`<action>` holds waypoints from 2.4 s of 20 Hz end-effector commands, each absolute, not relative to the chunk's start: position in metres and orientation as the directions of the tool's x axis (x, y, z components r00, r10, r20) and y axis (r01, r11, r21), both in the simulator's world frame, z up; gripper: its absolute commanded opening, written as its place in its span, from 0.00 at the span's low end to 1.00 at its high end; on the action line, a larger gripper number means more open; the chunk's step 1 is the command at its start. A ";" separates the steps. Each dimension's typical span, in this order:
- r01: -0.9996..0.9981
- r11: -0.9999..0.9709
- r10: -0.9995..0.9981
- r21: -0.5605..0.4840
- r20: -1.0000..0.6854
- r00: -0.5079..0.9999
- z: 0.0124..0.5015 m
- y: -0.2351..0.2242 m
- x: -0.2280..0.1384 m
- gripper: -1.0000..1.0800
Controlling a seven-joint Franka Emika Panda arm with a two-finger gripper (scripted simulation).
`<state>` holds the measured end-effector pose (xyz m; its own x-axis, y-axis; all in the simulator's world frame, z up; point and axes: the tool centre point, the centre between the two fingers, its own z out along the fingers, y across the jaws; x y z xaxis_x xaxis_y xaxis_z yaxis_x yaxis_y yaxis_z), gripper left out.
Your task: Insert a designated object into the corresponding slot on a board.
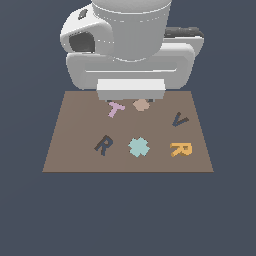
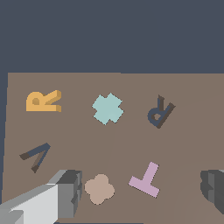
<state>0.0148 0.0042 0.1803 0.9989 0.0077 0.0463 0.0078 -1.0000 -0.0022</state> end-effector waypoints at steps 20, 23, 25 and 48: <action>0.275 -0.961 0.275 0.002 0.040 0.961 0.158 0.019 0.045 0.96; 0.368 -0.930 0.368 0.003 0.038 0.929 0.150 0.026 0.054 0.96; 0.437 -0.900 0.437 0.004 0.036 0.899 0.144 0.032 0.061 0.96; 0.983 -0.184 0.983 0.003 0.006 0.183 0.065 0.137 0.096 0.96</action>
